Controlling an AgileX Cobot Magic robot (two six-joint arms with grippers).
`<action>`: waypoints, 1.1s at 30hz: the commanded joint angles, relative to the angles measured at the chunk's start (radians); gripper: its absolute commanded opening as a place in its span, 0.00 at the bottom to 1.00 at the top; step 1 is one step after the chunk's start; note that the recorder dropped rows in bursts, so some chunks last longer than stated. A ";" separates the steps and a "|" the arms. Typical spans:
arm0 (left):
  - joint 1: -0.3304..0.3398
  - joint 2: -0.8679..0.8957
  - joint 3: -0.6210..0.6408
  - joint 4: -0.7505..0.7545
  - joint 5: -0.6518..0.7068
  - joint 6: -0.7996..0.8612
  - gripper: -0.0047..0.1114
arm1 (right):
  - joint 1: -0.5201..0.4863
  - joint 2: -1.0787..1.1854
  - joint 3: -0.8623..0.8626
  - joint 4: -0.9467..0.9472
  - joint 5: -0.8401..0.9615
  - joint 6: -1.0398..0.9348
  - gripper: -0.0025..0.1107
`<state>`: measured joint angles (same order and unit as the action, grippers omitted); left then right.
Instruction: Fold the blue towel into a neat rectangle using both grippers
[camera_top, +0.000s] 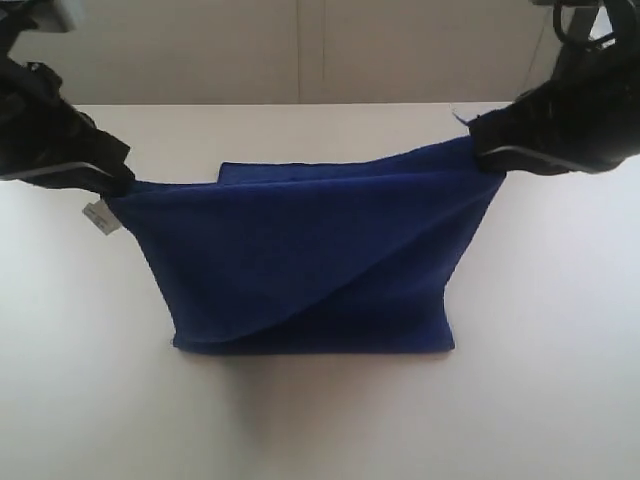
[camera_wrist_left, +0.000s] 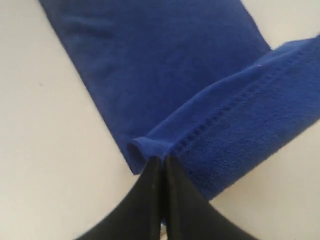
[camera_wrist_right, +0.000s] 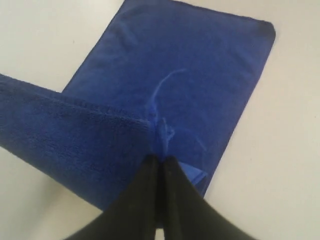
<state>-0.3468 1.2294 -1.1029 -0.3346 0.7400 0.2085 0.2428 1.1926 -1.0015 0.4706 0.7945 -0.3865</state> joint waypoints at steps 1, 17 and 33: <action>-0.005 -0.101 0.019 -0.054 0.126 0.063 0.04 | 0.020 -0.085 0.058 -0.002 0.016 -0.016 0.02; -0.005 -0.334 0.025 -0.202 0.314 0.129 0.04 | 0.066 -0.415 0.120 0.005 0.229 -0.012 0.02; -0.005 -0.332 0.195 -0.207 0.041 0.128 0.04 | 0.066 -0.361 0.220 0.001 0.045 -0.030 0.02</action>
<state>-0.3468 0.9022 -0.9012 -0.5294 0.8265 0.3373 0.3080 0.8127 -0.7851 0.4705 0.8848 -0.4044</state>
